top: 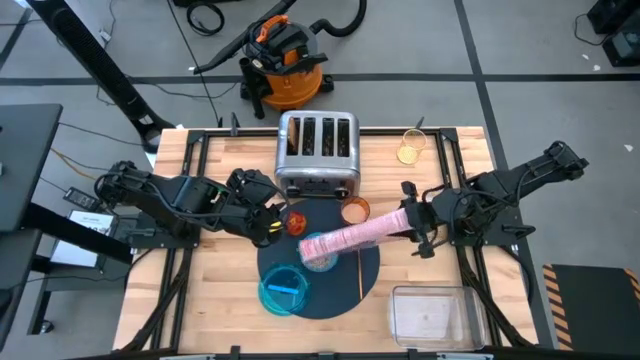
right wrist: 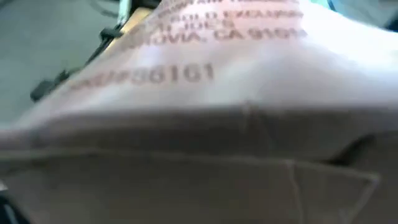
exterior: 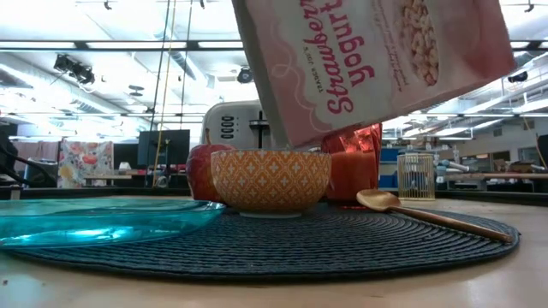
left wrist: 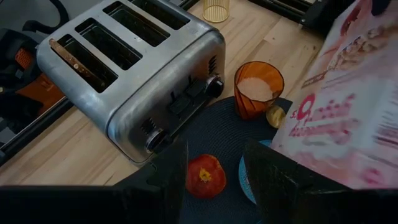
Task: Arrange a breakfast setting
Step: Pour the pink cereal box into the blue bowl
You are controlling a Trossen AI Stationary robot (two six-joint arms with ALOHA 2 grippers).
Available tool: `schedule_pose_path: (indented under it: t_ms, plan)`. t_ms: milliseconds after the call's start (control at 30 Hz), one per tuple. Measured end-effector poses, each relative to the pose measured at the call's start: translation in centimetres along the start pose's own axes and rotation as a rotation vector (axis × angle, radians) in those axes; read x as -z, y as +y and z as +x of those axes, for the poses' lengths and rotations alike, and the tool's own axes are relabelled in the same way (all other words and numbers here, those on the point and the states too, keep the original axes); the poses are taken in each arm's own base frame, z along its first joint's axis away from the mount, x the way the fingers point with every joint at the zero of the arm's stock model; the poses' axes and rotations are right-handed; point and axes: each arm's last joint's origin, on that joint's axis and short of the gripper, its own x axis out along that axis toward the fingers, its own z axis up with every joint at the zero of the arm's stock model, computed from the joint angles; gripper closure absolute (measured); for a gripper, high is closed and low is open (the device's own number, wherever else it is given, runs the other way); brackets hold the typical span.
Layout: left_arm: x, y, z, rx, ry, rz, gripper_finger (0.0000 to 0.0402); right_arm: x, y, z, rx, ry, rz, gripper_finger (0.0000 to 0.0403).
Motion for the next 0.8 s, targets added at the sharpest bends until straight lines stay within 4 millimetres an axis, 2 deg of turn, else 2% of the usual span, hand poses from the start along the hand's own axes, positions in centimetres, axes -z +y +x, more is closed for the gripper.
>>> schedule_pose_path:
  t_ms: [733, 800]
  plan:
    - [-0.4, 0.8, -0.7, 0.018, -0.011, -0.053, 0.0237, 0.5, -2.3, 0.5, 0.052, 0.051, 0.951, 0.0237]
    - [-0.4, 0.8, -0.7, 0.018, -0.011, -0.052, 0.0237, 0.6, -2.5, 0.5, 0.053, 0.061, 0.991, 0.0237]
